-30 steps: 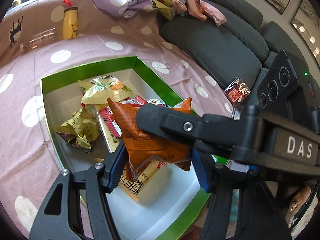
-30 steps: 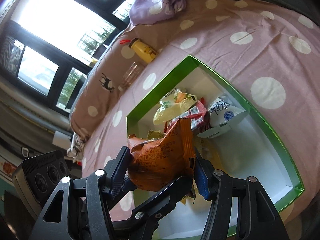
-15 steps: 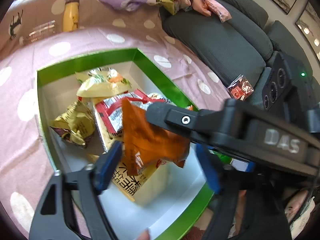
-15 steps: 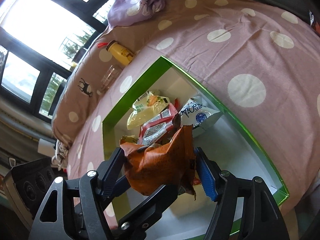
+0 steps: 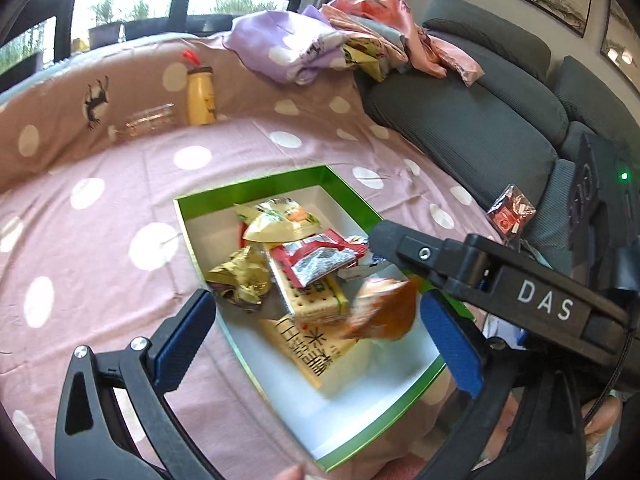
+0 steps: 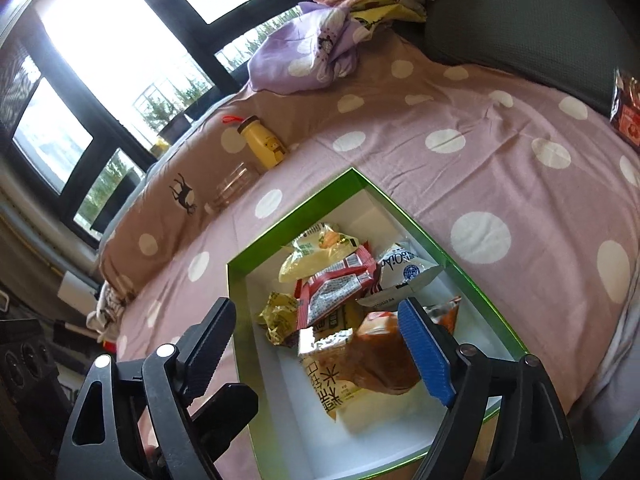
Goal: Organize snacks
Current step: 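Lower the orange bag into the box and open the right tool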
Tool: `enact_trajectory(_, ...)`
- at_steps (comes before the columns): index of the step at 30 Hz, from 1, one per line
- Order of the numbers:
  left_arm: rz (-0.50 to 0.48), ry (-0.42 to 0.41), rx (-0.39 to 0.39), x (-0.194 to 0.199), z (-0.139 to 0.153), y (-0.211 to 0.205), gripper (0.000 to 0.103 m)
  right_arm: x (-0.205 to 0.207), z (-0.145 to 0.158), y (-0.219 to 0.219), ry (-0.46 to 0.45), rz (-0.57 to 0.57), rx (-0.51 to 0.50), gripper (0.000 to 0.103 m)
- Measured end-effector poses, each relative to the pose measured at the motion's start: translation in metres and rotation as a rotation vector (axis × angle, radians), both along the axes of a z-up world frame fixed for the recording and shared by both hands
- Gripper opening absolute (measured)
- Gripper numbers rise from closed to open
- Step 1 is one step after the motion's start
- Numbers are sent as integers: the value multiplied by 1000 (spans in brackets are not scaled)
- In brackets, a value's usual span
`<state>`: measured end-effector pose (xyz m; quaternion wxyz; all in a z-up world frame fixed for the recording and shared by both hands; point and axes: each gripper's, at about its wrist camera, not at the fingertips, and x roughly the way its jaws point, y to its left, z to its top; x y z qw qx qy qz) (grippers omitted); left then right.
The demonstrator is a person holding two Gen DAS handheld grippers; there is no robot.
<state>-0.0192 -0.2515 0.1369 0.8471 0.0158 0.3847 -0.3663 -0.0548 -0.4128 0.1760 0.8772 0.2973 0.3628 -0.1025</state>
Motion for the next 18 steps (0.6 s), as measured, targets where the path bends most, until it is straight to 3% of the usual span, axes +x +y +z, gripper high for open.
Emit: enact_trajectory(18, 69, 9, 37, -6, -1, 17, 103, -9, 12, 15, 1, -24, -88, 86)
